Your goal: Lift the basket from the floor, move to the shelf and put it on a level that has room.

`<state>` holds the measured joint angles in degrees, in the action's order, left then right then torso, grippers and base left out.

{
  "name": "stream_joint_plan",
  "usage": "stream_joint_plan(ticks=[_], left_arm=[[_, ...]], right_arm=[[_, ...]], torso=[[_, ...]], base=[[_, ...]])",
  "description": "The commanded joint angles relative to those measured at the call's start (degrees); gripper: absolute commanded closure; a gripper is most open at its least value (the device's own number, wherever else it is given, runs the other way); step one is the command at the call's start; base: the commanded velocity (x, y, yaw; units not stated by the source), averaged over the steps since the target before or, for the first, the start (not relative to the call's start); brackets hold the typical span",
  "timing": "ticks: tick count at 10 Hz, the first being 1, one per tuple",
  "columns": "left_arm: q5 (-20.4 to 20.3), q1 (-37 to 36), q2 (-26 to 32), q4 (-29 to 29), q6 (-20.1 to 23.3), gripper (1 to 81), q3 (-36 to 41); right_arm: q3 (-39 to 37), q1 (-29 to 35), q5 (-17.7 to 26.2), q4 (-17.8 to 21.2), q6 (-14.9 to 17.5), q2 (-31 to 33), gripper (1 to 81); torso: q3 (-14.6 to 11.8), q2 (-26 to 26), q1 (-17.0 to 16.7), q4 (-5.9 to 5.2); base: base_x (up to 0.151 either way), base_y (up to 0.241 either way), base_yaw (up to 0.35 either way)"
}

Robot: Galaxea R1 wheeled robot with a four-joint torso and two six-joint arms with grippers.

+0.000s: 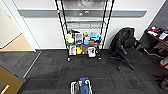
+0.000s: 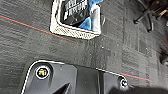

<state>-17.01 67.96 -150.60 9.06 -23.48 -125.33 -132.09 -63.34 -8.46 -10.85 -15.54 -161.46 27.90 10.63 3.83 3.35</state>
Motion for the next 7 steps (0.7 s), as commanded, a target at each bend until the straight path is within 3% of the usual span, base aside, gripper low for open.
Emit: stream_joint_plan(ticks=[1,7], left_arm=[[2.6,-1.4,1.4,0.5,0.0,1.0,0.6],[2.6,-1.3,1.3,0.6,0.0,1.0,0.5]], right_arm=[[0.4,2.4,3.0,0.0,-0.1,0.7,1.0],[0.3,2.4,3.0,0.0,-0.1,0.6,1.0]], torso=[[0.0,0.0,0.0,0.00],[0.0,0.0,0.0,0.00]], base=[[0.145,0.000,0.000],[0.142,0.000,0.000]])
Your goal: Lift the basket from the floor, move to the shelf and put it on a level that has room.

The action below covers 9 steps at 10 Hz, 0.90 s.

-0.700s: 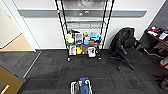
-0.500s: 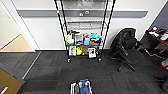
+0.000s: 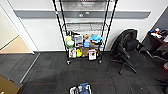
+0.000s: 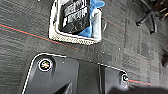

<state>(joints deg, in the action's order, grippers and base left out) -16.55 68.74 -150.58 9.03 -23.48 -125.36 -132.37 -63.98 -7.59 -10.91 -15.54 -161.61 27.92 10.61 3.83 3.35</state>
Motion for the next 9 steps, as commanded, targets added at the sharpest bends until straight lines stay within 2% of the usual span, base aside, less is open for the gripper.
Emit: stream_joint_plan(ticks=[1,6,9], left_arm=[[2.2,-2.1,1.2,0.6,0.0,1.0,0.6],[2.3,-2.1,1.2,0.6,0.0,1.0,0.5],[2.7,-1.9,0.9,0.7,0.0,1.0,0.5]], right_arm=[[0.5,3.0,2.1,0.1,-0.1,0.7,1.0],[0.3,3.0,2.1,0.1,-0.1,0.7,1.0],[-0.8,3.0,2.1,0.1,-0.1,0.3,1.0]], torso=[[0.0,0.0,0.0,0.00],[0.0,0.0,0.0,0.00],[0.0,0.0,0.0,0.00]], base=[[0.134,0.000,0.000],[0.104,0.000,0.000],[0.000,0.000,0.000]])
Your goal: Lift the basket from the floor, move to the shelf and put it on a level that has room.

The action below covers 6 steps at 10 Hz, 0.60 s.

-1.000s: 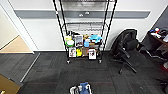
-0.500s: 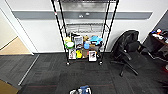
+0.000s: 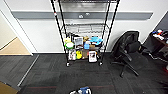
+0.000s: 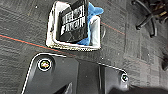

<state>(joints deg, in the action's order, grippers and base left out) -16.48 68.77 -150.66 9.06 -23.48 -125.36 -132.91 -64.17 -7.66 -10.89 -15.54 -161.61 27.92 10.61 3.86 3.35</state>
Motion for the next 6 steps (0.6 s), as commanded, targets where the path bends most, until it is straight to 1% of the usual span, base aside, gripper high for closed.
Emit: stream_joint_plan(ticks=[1,2,4,5,6], left_arm=[[2.9,-1.1,0.8,0.2,0.0,1.0,0.8],[3.4,0.4,0.5,0.0,-0.1,1.0,0.9],[3.5,1.4,0.1,-3.9,-0.1,1.0,-0.3],[3.4,1.4,0.3,-5.0,-0.2,1.0,-0.4],[3.4,1.4,0.4,-5.2,-0.3,1.0,-0.3]], right_arm=[[-0.8,3.2,2.2,0.2,-0.1,-0.1,1.0],[-1.6,3.1,2.2,0.2,-0.2,-0.4,1.0],[-2.4,3.0,2.2,0.2,-0.6,-1.0,1.0],[-2.4,3.0,2.2,0.1,-0.8,-1.3,1.0],[-2.4,3.0,2.2,0.1,-0.9,-1.4,1.0]], torso=[[0.0,0.0,0.0,0.00],[0.0,0.0,0.0,0.00],[0.0,0.0,0.0,0.00],[0.0,5.7,3.7,0.00],[0.0,5.7,3.7,0.00]], base=[[0.000,0.000,0.000],[0.000,0.000,0.000],[0.000,0.000,0.000],[0.000,0.000,0.000],[0.000,0.000,0.000]])
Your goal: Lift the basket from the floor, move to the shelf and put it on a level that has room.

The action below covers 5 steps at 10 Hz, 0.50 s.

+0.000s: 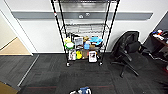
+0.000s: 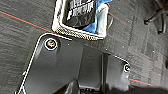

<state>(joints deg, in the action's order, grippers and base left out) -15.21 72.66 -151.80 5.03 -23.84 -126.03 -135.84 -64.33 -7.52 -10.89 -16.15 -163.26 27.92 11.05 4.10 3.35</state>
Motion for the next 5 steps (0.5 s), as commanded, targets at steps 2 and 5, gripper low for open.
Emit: stream_joint_plan(ticks=[2,5], left_arm=[[2.1,-2.6,1.7,-3.5,-0.4,1.0,-0.1],[2.2,-3.5,1.5,-7.4,-0.5,1.0,-0.9]], right_arm=[[0.5,3.1,2.1,0.1,-0.3,0.3,1.0],[0.1,2.9,2.1,0.1,-0.3,0.4,1.0]], torso=[[0.0,6.7,4.3,0.00],[0.0,12.5,7.9,-5.75]], base=[[0.000,0.000,0.000],[0.000,0.000,0.000]])
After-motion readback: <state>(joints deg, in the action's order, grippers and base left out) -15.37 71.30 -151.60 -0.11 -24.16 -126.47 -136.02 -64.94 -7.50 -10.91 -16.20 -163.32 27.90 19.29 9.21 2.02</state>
